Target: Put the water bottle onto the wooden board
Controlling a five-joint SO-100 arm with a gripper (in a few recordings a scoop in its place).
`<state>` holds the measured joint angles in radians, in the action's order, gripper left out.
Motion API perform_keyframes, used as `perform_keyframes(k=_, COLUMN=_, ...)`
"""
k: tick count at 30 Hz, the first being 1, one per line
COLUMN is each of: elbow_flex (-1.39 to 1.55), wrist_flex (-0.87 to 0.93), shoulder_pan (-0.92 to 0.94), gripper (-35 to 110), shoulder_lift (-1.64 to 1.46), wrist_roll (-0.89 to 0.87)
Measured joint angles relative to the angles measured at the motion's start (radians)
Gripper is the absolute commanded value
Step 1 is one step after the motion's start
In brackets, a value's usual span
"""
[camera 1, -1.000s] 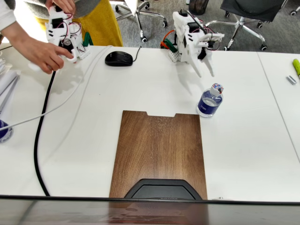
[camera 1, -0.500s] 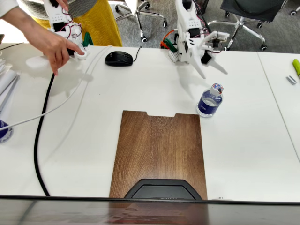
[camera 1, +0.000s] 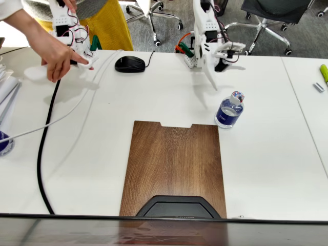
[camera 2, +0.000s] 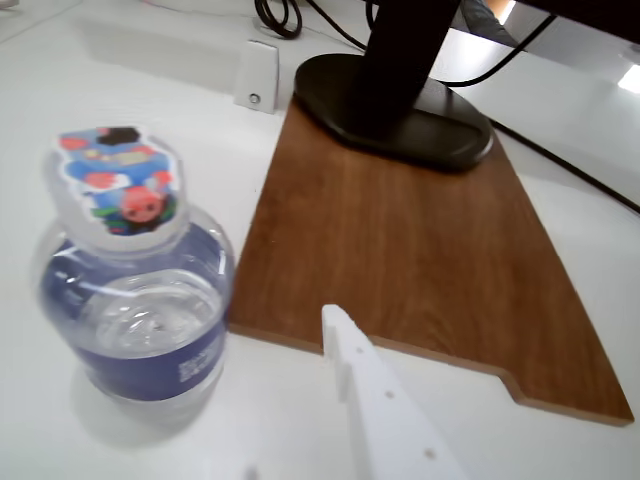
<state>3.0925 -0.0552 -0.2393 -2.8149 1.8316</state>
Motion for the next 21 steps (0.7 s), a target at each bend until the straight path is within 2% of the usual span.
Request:
perform_keyframes(k=5, elbow_flex=0.000, wrist_flex=-0.066, shoulder_pan=0.002, gripper=87, shoulder_lift=0.097, wrist_roll=-0.067)
perform_keyframes(k=13, elbow_flex=0.000, wrist_flex=-0.499, shoulder_pan=-0.020, gripper=86, shoulder_lift=0.476, wrist_roll=-0.153)
perform_keyframes(k=21, elbow_flex=0.000, wrist_flex=-0.831, shoulder_pan=-0.035, gripper=86, shoulder_lift=0.686, wrist_roll=-0.201)
